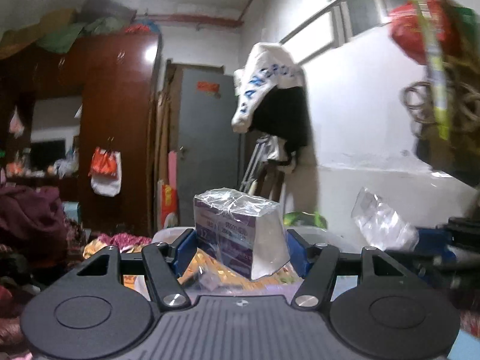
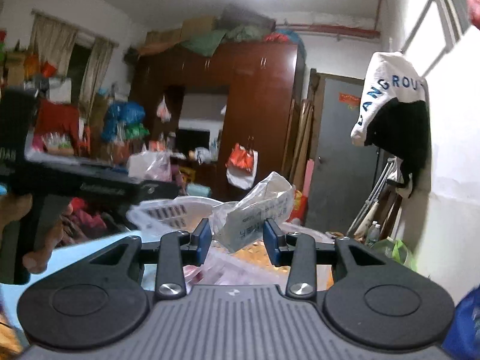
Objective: Organize objects
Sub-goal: 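Carry both packages over the white basket and open both grippers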
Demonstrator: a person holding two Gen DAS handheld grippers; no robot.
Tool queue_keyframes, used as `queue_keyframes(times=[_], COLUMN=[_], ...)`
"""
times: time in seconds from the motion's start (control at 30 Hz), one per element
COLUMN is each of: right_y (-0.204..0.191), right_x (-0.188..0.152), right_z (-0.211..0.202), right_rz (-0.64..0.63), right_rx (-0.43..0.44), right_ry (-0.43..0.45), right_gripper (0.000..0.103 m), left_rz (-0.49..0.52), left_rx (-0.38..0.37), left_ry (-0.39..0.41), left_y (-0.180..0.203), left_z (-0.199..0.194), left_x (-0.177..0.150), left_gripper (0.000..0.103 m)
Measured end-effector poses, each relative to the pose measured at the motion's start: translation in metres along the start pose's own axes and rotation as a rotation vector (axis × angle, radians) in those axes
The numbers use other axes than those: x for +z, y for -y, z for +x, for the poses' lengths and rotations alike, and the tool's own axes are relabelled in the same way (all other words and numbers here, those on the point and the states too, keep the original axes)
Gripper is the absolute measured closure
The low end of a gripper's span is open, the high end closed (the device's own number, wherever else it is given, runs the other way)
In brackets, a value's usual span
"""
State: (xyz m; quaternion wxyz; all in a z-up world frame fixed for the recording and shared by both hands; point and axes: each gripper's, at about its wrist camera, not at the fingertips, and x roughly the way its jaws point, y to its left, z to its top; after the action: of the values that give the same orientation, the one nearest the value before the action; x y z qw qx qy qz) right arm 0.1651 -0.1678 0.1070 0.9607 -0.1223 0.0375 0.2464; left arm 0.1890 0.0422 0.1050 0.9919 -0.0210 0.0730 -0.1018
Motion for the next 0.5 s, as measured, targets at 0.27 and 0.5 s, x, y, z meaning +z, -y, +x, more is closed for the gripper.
queue_keyframes(times=[0.27,0.5], right_y=[0.011,-0.003], right_x=[-0.014,-0.079], right_z=[-0.001,-0.039], right_rz=[0.056,0.053], right_rx=[0.018,0.123], right_ry=[-0.015,-0.171], right_gripper=[0.008,0.042], left_rz=[0.009,0.048], left_rx=[0.034,0.012], left_ry=[-0.075,-0.112], left_y=[-0.007,-0.008], left_z=[0.004,-0.073], left_x=[-0.017,-0.072], left_gripper=[0.021,0.010])
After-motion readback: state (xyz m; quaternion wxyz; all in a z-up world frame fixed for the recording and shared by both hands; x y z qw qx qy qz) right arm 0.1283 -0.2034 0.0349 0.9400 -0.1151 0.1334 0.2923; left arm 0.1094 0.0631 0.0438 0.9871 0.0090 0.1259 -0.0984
